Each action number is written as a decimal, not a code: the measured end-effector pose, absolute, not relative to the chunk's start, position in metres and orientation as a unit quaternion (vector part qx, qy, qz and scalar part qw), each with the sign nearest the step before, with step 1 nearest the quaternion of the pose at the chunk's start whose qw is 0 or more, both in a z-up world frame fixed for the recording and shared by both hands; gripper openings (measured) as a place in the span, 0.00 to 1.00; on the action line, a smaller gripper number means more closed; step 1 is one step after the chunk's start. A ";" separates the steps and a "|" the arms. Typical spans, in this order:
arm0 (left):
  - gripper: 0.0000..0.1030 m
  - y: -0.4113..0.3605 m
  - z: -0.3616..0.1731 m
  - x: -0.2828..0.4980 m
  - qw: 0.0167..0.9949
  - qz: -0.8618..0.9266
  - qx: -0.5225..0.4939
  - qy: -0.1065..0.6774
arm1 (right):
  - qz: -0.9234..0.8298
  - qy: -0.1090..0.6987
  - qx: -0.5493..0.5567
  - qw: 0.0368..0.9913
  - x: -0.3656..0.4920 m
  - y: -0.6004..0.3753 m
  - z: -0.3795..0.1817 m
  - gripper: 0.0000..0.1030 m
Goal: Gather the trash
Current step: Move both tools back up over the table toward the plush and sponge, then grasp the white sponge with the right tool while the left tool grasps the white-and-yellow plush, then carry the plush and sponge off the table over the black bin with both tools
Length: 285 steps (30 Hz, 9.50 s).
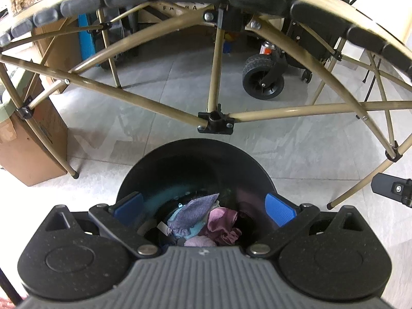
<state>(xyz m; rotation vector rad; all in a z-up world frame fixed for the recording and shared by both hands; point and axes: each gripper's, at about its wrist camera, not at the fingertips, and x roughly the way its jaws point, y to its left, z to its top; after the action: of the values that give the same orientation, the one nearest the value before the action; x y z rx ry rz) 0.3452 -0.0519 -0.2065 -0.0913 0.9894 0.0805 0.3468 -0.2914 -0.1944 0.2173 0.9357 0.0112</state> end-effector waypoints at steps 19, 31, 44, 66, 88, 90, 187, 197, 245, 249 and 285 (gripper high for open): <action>1.00 -0.044 -0.157 0.317 0.915 0.036 -0.050 0.400 | 0.059 0.409 0.111 0.904 0.327 -0.276 -0.158 1.00; 1.00 -0.028 -0.109 0.287 0.932 0.048 -0.050 0.355 | 0.088 0.377 0.111 0.915 0.301 -0.272 -0.121 1.00; 1.00 -0.020 -0.052 0.257 0.959 0.027 -0.053 0.278 | 0.107 0.329 0.093 0.934 0.265 -0.271 -0.079 1.00; 1.00 0.010 0.015 0.297 0.979 0.060 -0.097 0.171 | 0.088 0.220 0.102 0.966 0.305 -0.269 -0.004 1.00; 1.00 0.026 0.004 0.390 0.977 0.070 -0.097 0.179 | 0.107 0.212 0.068 0.969 0.399 -0.230 -0.021 1.00; 1.00 0.033 0.002 0.397 0.975 0.076 -0.095 0.186 | 0.110 0.217 0.063 0.968 0.407 -0.227 -0.024 1.00; 0.82 -0.060 -0.050 0.628 0.897 0.162 -0.049 0.408 | -0.061 0.187 0.137 0.971 0.498 -0.366 -0.071 0.55; 0.63 -0.056 -0.051 0.625 0.894 0.166 -0.067 0.412 | -0.049 0.186 0.143 0.971 0.497 -0.364 -0.070 0.55; 0.48 -0.017 0.045 0.413 0.938 0.101 -0.070 0.324 | 0.051 0.181 0.103 0.977 0.340 -0.300 -0.029 0.55; 0.48 -0.017 0.049 0.384 0.942 0.091 -0.065 0.316 | 0.062 0.180 0.092 0.977 0.318 -0.290 -0.024 0.55; 0.48 -0.004 -0.021 0.191 0.939 0.001 -0.043 0.341 | 0.139 0.286 0.021 0.948 0.184 -0.240 -0.075 0.55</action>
<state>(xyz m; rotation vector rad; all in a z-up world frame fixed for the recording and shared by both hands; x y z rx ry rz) 0.1912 -0.0035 -0.0207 -0.0875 0.6963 0.0013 0.1843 -0.2397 -0.0745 0.0426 0.5816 0.2836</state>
